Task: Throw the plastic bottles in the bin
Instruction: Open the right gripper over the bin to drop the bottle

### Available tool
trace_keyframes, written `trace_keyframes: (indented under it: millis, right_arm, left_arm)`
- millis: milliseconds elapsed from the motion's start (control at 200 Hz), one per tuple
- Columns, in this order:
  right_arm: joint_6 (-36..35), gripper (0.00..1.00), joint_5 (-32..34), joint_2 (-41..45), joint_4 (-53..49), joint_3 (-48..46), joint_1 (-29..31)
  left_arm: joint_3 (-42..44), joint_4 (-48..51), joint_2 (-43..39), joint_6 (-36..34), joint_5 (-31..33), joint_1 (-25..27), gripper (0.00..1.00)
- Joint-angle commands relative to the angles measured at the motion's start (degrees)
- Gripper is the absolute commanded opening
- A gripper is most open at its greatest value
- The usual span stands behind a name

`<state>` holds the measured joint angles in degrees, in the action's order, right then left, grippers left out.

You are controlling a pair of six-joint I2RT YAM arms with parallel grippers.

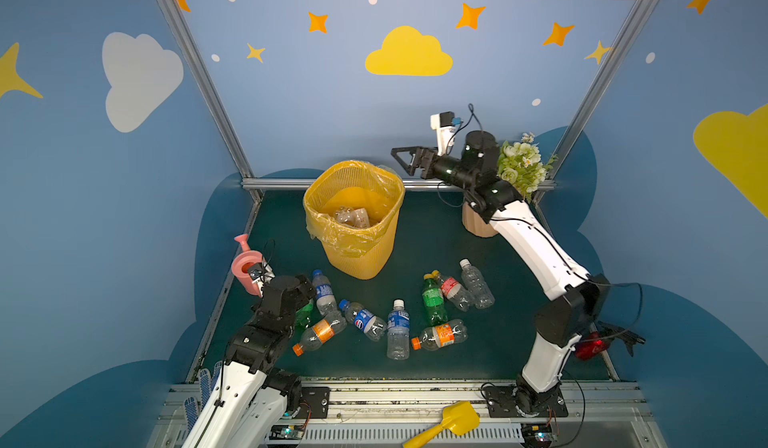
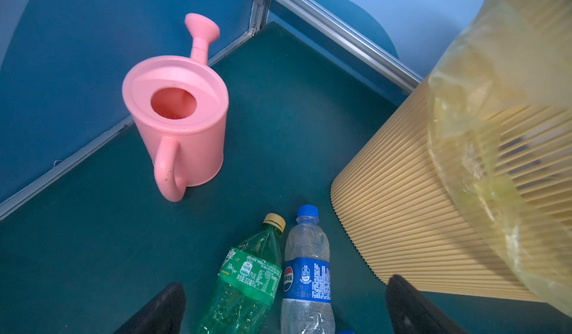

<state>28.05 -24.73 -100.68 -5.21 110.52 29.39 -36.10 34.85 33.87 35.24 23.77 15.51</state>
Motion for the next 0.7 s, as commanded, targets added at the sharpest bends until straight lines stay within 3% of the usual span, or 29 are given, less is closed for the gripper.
trace_keyframes:
  millis: [0, 195, 350, 696]
  right_arm:
    - [-5.31, 0.95, 3.86, 9.63, -0.46, -6.29, -2.00]
    - [-4.34, 0.96, 8.92, 21.78, 6.50, -29.58, -6.85]
    - [-1.35, 0.96, 11.86, 28.05, 5.75, -43.04, -10.47]
    - [4.66, 0.96, 16.83, 35.60, 2.77, -58.52, -15.73]
  left_arm:
    - [-1.19, 2.64, -0.06, 0.99, 1.32, 0.23, 1.00]
    - [-1.70, 2.33, 2.40, 0.62, -1.49, 0.52, 1.00]
    - [-1.41, 1.97, 5.18, 0.45, -4.69, 1.43, 1.00]
    - [-1.23, -0.73, 13.87, -1.75, -11.65, 2.64, 0.97]
